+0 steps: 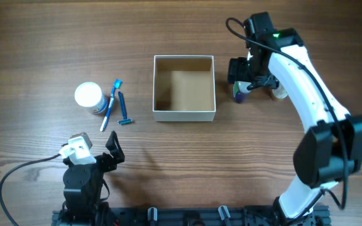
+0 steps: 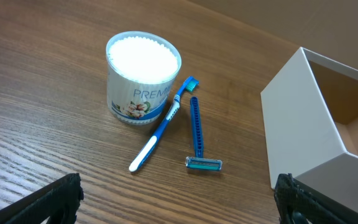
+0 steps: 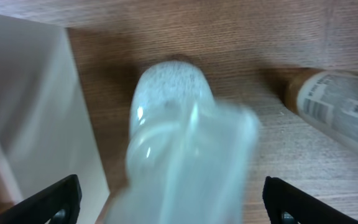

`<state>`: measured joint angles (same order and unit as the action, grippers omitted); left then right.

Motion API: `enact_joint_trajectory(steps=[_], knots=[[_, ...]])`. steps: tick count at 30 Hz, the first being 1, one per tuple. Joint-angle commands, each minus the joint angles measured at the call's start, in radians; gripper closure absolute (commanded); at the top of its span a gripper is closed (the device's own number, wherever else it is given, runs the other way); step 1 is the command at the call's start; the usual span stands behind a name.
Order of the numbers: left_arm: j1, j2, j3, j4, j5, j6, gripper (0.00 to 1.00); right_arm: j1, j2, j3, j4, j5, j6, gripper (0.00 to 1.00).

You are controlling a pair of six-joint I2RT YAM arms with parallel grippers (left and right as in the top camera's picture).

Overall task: Pack container
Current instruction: 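Reach the right gripper to the blue pump bottle and grasp it, then carry the blue bottle left and lower it into the box's right side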

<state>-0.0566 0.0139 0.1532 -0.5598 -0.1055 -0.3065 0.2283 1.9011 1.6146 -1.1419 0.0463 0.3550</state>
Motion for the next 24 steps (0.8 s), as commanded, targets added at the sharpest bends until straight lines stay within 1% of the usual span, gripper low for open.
enact_joint_trajectory(steps=[1, 3, 4, 7, 9, 11, 14, 17, 18, 20, 22, 24], knots=[[0.008, -0.008, -0.003, 0.004, 0.011, -0.016, 0.0, -0.003, 0.04, 0.012, 0.016, 0.024, 0.023, 0.23], [0.008, -0.008, -0.003, 0.003, 0.011, -0.016, 0.0, -0.003, 0.04, 0.01, 0.033, 0.063, 0.046, 0.36], [0.008, -0.008, -0.003, 0.003, 0.011, -0.016, 0.0, -0.003, 0.04, 0.01, 0.036, 0.07, 0.045, 0.4], [0.008, -0.008, -0.003, 0.003, 0.011, -0.016, 0.0, -0.003, 0.04, 0.01, 0.038, 0.112, 0.044, 0.47], [0.007, -0.008, -0.003, 0.003, 0.011, -0.016, 0.0, -0.003, 0.039, 0.01, 0.026, 0.114, 0.037, 0.57], [0.007, -0.008, -0.003, 0.004, 0.011, -0.016, 0.0, -0.003, 0.028, 0.01, 0.023, 0.114, 0.024, 0.62], [0.007, -0.008, -0.003, 0.003, 0.011, -0.016, 0.0, 0.014, -0.092, 0.012, 0.015, 0.113, 0.011, 0.71], [0.007, -0.008, -0.003, 0.004, 0.011, -0.016, 0.0, 0.09, -0.293, 0.017, 0.016, 0.11, 0.01, 0.81], [0.007, -0.008, -0.003, 0.004, 0.011, -0.016, 0.0, 0.132, -0.356, 0.017, 0.027, 0.098, 0.003, 0.83], [0.007, -0.008, -0.003, 0.004, 0.011, -0.016, 0.0, 0.244, -0.453, 0.017, 0.071, 0.089, -0.018, 0.83], [0.008, -0.008, -0.003, 0.004, 0.011, -0.016, 0.0, 0.335, -0.473, 0.017, 0.111, 0.088, -0.014, 0.83], [0.007, -0.008, -0.003, 0.004, 0.011, -0.016, 0.0, 0.394, -0.433, 0.014, 0.145, 0.088, -0.01, 0.82]])
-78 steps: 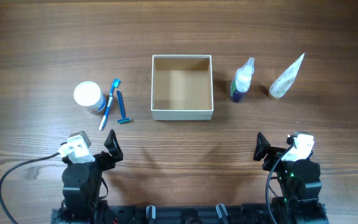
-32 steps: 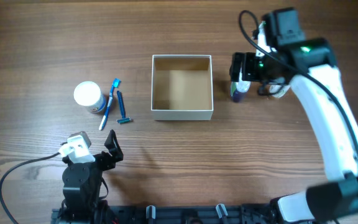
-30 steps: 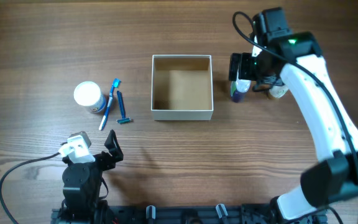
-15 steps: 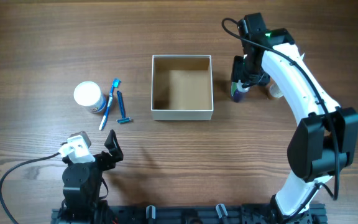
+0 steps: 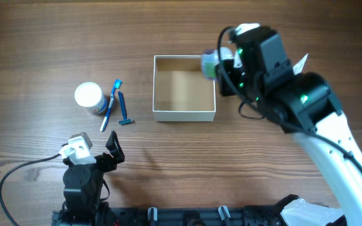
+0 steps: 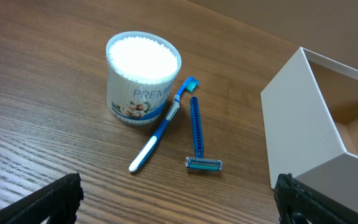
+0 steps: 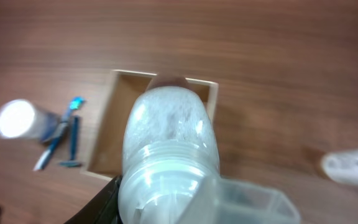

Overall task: Pack container
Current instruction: 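Carry the blue bottle left and lower it into the box's right side, then release the bottle and move the right gripper to the Pantene tube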

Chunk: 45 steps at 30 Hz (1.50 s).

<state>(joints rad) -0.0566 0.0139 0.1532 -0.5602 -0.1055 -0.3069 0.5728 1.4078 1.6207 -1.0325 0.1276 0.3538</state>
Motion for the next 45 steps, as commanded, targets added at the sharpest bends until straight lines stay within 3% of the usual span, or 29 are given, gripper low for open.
enact_joint_trajectory(steps=[1, 7, 10, 11, 12, 13, 14, 15, 19, 22, 24, 28, 31, 36, 41, 42, 43, 45], knots=[[0.007, -0.008, -0.003, 0.004, 0.011, -0.016, 0.0, 0.062, 0.113, 0.008, 0.042, 0.008, 0.024, 0.82], [0.007, -0.008, -0.003, 0.004, 0.011, -0.016, 0.0, -0.017, 0.455, 0.008, 0.103, 0.082, 0.072, 0.82], [0.007, -0.008, -0.003, 0.004, 0.011, -0.016, 0.0, -0.058, 0.514, 0.008, 0.156, 0.082, 0.065, 0.81], [0.007, -0.008, -0.003, 0.004, 0.011, -0.016, 0.0, -0.066, 0.52, 0.008, 0.164, 0.082, 0.064, 0.76], [0.007, -0.008, -0.003, 0.004, 0.011, -0.016, 0.0, -0.071, 0.521, 0.008, 0.175, 0.082, 0.064, 0.55], [0.008, -0.008, -0.003, 0.004, 0.011, -0.016, 0.0, -0.07, 0.52, 0.008, 0.185, 0.082, 0.053, 0.49], [0.008, -0.008, -0.003, 0.004, 0.011, -0.016, 0.0, -0.069, 0.512, 0.01, 0.185, 0.08, 0.025, 0.27], [0.007, -0.008, -0.003, 0.004, 0.011, -0.016, 0.0, -0.069, 0.492, 0.01, 0.174, 0.075, 0.01, 0.16], [0.007, -0.008, -0.003, 0.004, 0.011, -0.016, 0.0, -0.075, 0.289, 0.01, 0.08, 0.075, 0.013, 0.01], [0.007, -0.008, -0.003, 0.004, 0.011, -0.016, 0.0, -0.134, 0.083, 0.01, -0.005, 0.113, 0.013, 0.0], [0.007, -0.008, -0.003, 0.004, 0.011, -0.016, 0.0, -0.28, -0.04, 0.01, -0.077, 0.142, 0.013, 0.01], [0.007, -0.008, -0.003, 0.004, 0.011, -0.016, 0.0, -0.535, 0.01, -0.021, -0.161, 0.134, 0.042, 0.07], [0.007, -0.008, -0.003, 0.004, 0.011, -0.016, 0.0, -0.618, 0.14, -0.053, -0.113, 0.097, 0.041, 0.13], [0.008, -0.008, -0.003, 0.004, 0.011, -0.016, 0.0, -0.636, 0.282, -0.053, -0.072, 0.051, 0.042, 0.27], [0.007, -0.008, -0.003, 0.004, 0.011, -0.016, 0.0, -0.636, 0.317, -0.054, -0.062, 0.051, 0.042, 0.72], [0.007, -0.008, -0.003, 0.004, 0.011, -0.016, 0.0, -0.636, 0.314, -0.054, -0.058, 0.052, 0.041, 0.91], [0.008, -0.008, -0.003, 0.004, 0.011, -0.016, 0.0, -0.636, 0.31, -0.054, -0.053, 0.051, 0.042, 0.96], [0.007, -0.008, -0.003, 0.004, 0.011, -0.016, 0.0, -0.632, 0.278, -0.038, -0.061, 0.019, 0.038, 0.96]])
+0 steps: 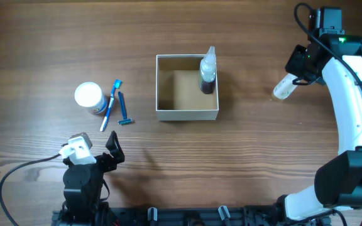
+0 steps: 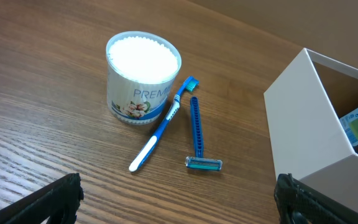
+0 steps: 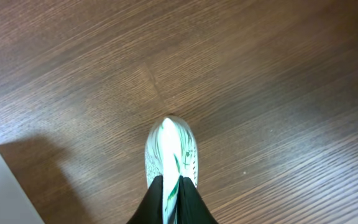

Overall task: Pack container
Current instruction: 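Release the bottle and move the right gripper to the Pantene tube, then grasp the white Pantene tube and lay it into the box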

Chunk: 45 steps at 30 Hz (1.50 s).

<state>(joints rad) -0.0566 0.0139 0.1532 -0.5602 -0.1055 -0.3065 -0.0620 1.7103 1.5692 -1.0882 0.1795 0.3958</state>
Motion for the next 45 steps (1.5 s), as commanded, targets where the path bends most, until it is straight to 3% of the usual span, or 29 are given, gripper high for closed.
enact_joint_trajectory(steps=[1, 5, 8, 10, 14, 22, 29, 30, 31, 32, 33, 34, 37, 40, 45], knots=[[0.008, -0.008, -0.003, 0.004, 0.011, -0.016, 0.0, 0.01, -0.049, 0.03, -0.023, -0.052, -0.004, 0.96], [0.007, -0.008, -0.003, 0.004, 0.011, -0.016, 0.0, 0.111, -0.267, 0.095, -0.105, -0.097, -0.054, 0.96], [0.007, -0.008, -0.003, 0.004, 0.011, -0.016, 0.0, 0.283, -0.455, 0.095, -0.125, -0.118, -0.055, 0.96], [0.008, -0.008, -0.003, 0.004, 0.011, -0.016, 0.0, 0.426, -0.492, 0.095, -0.128, -0.194, -0.053, 0.96], [0.007, -0.008, -0.003, 0.004, 0.011, -0.016, 0.0, 0.546, -0.403, 0.093, -0.085, -0.204, -0.053, 0.96], [0.007, -0.007, -0.003, 0.004, 0.011, -0.016, 0.0, 0.561, -0.111, 0.093, 0.113, -0.179, -0.056, 0.96], [0.007, -0.007, -0.003, 0.004, 0.011, -0.016, 0.0, 0.561, 0.076, 0.091, 0.006, -0.021, -0.052, 0.96], [0.007, -0.007, -0.003, 0.004, 0.011, -0.016, 0.0, 0.561, 0.095, 0.091, 0.0, -0.019, -0.053, 0.86], [0.008, -0.007, -0.003, 0.004, 0.011, -0.016, 0.0, 0.562, 0.097, 0.091, 0.007, -0.018, -0.057, 0.42], [0.007, -0.007, -0.003, 0.004, 0.011, -0.016, 0.0, 0.562, 0.088, 0.092, 0.013, -0.013, -0.061, 0.23], [0.007, -0.007, -0.003, 0.004, 0.011, -0.016, 0.0, 0.562, 0.054, 0.092, 0.029, -0.011, -0.058, 0.11], [0.008, -0.007, -0.003, 0.004, 0.011, -0.016, 0.0, 0.555, 0.012, 0.092, 0.045, -0.011, -0.046, 0.05], [0.007, -0.007, -0.003, 0.004, 0.011, -0.016, 0.0, 0.519, -0.143, 0.093, 0.071, -0.016, 0.004, 0.04], [0.008, -0.007, -0.003, 0.004, 0.011, -0.016, 0.0, 0.462, -0.284, 0.093, 0.071, -0.051, -0.004, 0.14], [0.007, -0.007, -0.003, 0.004, 0.011, -0.016, 0.0, 0.44, -0.307, 0.092, 0.028, -0.046, -0.003, 0.13]])
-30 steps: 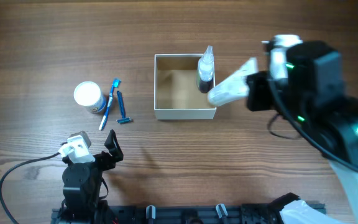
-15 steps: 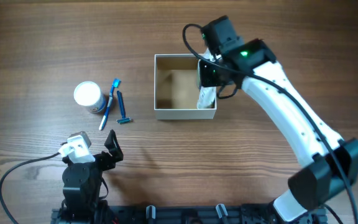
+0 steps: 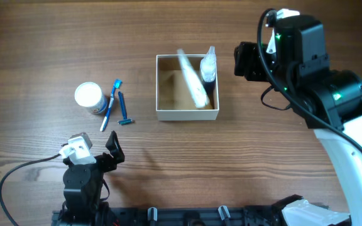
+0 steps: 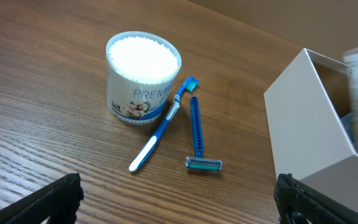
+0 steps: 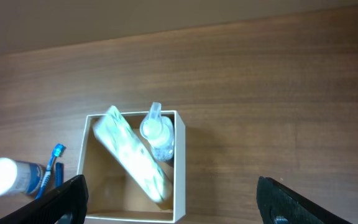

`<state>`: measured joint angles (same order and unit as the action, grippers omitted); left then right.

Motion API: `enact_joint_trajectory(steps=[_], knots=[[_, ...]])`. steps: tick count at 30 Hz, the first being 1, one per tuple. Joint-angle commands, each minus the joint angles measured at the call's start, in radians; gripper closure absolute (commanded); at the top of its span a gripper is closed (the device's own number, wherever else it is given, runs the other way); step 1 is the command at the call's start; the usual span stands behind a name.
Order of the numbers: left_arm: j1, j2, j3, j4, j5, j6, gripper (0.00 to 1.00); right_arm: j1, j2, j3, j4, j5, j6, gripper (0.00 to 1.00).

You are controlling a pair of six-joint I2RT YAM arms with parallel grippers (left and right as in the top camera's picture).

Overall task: Pack container
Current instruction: 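Grasp the white Pantene tube and lay it into the box, then adjust the tube in the box, then withdraw the right gripper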

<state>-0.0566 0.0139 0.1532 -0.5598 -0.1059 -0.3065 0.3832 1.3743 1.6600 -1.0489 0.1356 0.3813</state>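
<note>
The white cardboard box stands mid-table. A clear bottle leans in its right far corner. A white tube lies slanted across the inside and looks motion-blurred; it also shows in the right wrist view as the tube beside the bottle. My right gripper hangs high, just right of the box, open and empty. A cotton swab tub, a blue toothbrush and a blue razor lie left of the box. My left gripper rests open near the front edge.
The left wrist view has the tub, toothbrush and razor close together, with the box wall to their right. Bare wood lies right of the box.
My right gripper was shut on the white tube at the table's far right. The tube now lies in the box, and the gripper is open beside the box. The left arm has not moved.
First my right gripper was around the bottle just right of the box. Then it held the bottle above the box's far right corner. Later the bottle stood in the box and the gripper gripped the tube far right. Now both lie in the box.
</note>
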Motion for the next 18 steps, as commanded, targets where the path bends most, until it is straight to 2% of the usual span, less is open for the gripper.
enact_joint_trajectory(steps=[1, 3, 6, 8, 11, 13, 15, 18], knots=[[0.008, -0.007, -0.003, 0.003, 0.011, -0.016, 0.0, -0.005, 0.032, 0.0, -0.011, -0.011, 0.012, 0.13], [0.007, -0.007, -0.003, 0.003, 0.011, -0.016, 0.0, -0.005, 0.034, 0.0, -0.009, -0.064, 0.004, 0.13], [0.007, -0.007, -0.003, 0.003, 0.011, -0.016, 0.0, -0.001, 0.042, 0.0, -0.011, -0.164, -0.132, 0.13], [0.008, -0.007, -0.003, 0.004, 0.011, -0.016, 0.0, -0.001, 0.057, 0.0, -0.027, -0.204, -0.15, 0.14], [0.008, -0.007, -0.003, 0.004, 0.011, -0.016, 0.0, 0.021, 0.116, 0.0, -0.037, -0.294, -0.172, 0.24], [0.007, -0.007, -0.003, 0.003, 0.011, -0.016, 0.0, 0.087, 0.205, 0.0, -0.033, -0.204, -0.165, 0.26], [0.007, -0.007, -0.003, 0.003, 0.011, -0.016, 0.0, 0.132, 0.272, 0.0, -0.019, -0.14, -0.145, 0.2], [0.007, -0.007, -0.003, 0.003, 0.011, -0.016, 0.0, 0.18, 0.349, 0.0, 0.057, -0.135, -0.152, 0.19]])
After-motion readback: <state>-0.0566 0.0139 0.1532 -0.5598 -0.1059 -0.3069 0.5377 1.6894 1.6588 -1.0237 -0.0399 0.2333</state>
